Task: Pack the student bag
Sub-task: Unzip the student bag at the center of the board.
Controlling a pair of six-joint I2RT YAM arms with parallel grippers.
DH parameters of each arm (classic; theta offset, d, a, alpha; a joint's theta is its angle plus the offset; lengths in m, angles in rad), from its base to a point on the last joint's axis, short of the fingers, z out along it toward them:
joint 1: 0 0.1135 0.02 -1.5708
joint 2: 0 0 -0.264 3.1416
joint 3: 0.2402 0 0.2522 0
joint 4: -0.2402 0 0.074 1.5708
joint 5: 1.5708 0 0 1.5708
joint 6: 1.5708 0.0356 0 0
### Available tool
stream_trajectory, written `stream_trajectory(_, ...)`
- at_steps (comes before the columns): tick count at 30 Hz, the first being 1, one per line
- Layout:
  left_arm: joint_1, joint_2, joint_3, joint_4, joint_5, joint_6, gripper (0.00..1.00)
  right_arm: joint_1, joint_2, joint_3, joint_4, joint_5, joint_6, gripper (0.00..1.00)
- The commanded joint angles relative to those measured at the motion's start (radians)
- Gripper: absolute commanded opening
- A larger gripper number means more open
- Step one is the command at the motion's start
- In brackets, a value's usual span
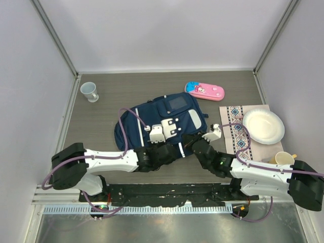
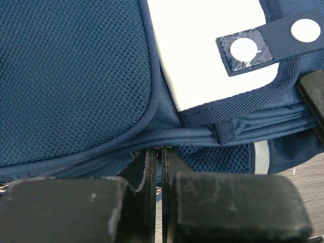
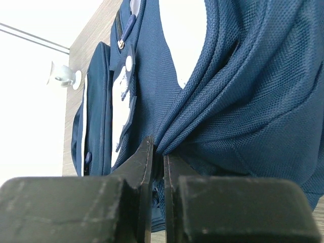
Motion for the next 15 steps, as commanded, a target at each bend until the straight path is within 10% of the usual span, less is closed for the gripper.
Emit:
stream_trajectory(1,0.046,-0.080,-0.046,0.038,-0.205,0.029,0.00,0.039,-0.009,0.041,-0.023,-0.019,-0.035,0.01)
stream_trajectory(15,0.046,-0.368,-0.270,0.098,0.050,0.220,0.00,-0.238,0.043,0.082,0.001,-0.223,-0.211,0.01)
